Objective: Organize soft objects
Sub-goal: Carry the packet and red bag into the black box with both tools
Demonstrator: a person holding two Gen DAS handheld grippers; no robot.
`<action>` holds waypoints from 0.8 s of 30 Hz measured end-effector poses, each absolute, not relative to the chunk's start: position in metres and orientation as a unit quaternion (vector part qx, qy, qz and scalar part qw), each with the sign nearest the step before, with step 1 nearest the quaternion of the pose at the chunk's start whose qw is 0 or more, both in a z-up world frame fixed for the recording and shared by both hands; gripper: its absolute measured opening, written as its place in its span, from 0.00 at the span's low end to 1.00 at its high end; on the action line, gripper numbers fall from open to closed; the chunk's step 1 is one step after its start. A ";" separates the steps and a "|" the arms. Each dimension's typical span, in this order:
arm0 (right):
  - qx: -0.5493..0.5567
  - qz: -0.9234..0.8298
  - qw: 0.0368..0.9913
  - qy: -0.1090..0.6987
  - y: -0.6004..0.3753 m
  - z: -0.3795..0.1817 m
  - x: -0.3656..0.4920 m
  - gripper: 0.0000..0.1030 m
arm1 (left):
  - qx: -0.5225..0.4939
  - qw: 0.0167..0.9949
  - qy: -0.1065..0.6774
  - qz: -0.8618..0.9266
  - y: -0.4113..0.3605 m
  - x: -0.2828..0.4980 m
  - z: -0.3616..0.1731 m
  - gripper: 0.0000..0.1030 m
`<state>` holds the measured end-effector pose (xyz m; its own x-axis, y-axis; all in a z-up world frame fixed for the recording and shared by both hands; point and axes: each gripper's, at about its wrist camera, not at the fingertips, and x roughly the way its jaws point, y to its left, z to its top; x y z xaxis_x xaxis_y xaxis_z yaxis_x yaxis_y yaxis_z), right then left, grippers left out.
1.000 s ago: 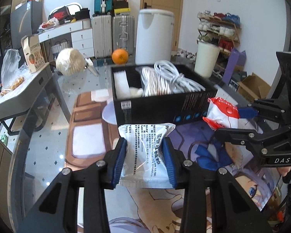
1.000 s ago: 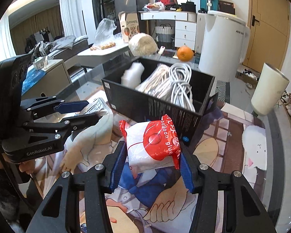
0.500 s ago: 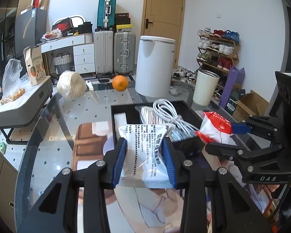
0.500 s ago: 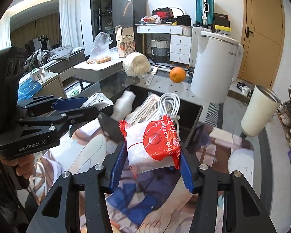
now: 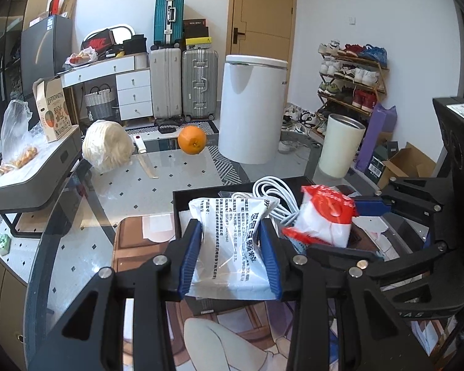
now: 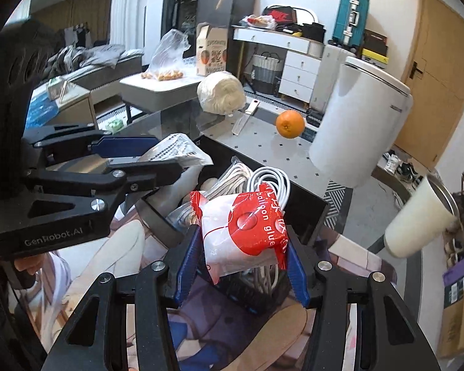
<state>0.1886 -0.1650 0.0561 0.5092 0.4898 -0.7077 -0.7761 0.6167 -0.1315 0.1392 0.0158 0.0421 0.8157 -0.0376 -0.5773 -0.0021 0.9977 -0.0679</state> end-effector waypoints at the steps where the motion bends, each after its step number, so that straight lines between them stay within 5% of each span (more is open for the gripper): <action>1: -0.227 0.379 0.837 0.322 -0.163 0.055 0.191 0.50 | -0.032 0.952 0.304 -0.008 0.016 0.142 0.042 0.36; 24: -0.321 0.420 0.785 0.325 -0.122 0.032 0.227 0.51 | -0.015 0.943 0.332 -0.006 0.014 0.174 0.022 0.39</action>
